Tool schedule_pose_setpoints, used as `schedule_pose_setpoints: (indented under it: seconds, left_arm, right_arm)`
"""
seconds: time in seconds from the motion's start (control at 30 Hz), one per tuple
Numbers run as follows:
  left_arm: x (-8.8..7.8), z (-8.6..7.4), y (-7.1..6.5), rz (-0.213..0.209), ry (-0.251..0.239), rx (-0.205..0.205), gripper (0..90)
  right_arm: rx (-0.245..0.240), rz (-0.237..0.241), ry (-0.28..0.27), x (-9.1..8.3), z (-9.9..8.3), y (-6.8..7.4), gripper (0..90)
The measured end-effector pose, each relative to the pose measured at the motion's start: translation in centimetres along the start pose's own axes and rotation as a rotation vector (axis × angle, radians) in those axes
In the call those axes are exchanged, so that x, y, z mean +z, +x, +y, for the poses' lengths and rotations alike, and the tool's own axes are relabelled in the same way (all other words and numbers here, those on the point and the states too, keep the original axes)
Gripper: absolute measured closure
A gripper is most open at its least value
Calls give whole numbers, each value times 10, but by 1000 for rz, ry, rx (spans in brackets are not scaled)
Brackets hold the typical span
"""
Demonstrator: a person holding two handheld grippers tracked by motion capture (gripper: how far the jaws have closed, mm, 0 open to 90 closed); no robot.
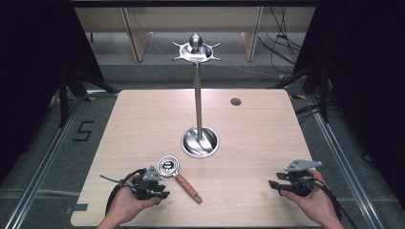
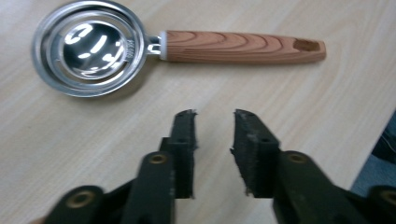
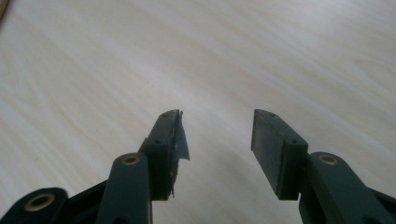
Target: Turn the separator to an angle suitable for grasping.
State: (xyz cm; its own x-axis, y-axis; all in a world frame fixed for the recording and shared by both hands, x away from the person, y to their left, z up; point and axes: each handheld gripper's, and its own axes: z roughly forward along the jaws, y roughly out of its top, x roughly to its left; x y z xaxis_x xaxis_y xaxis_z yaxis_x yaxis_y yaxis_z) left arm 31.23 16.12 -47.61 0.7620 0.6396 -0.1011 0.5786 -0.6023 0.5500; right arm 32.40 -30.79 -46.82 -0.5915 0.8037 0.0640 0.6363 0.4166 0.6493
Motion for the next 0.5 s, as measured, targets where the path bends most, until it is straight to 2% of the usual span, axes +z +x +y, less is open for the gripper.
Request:
schedule_pose_setpoints:
  seconds: [0.03, 0.07, 0.1, 0.13, 0.23, 0.3, 0.33, 0.37, 0.4, 0.43, 0.47, 0.5]
  left_arm:
    - [0, 2, -2, -17, 27, -1, 777]
    - [-1, 4, -4, -50, 58, 43, 836]
    - [0, 4, -8, -63, 53, 43, 883]
    - [0, 6, -14, -73, 70, 69, 890]
    - [5, 10, -26, -96, 92, 99, 891]
    - [8, 14, -30, -106, 106, 106, 891]
    - [13, 20, -33, -94, 115, 118, 891]
    - [13, 20, -33, -94, 115, 118, 891]
    - [16, 24, -34, -90, 131, 143, 891]
    - [16, 28, -34, -85, 177, 189, 891]
    - [22, 33, -39, -100, 193, 192, 891]
    - [22, 33, -39, -100, 193, 192, 891]
  right_arm:
    - [0, 0, 0, 0, 0, 0, 528]
    - [-22, -13, -2, -1, 2, -4, 529]
    - [-20, -24, -19, -1, 3, -5, 528]
    - [15, -27, -11, -2, 4, -3, 532]
    - [1, -30, -27, -3, 3, -4, 544]
    - [4, -51, -60, -4, 4, -5, 553]
    - [42, -49, -35, -6, 4, -3, 556]
    - [42, -49, -35, -6, 4, -3, 556]
    - [38, -50, -37, -5, 4, -4, 557]
    - [50, -49, -32, -5, 3, -5, 559]
    - [21, -62, -52, -3, 2, -7, 558]
    - [21, -62, -52, -3, 2, -7, 558]
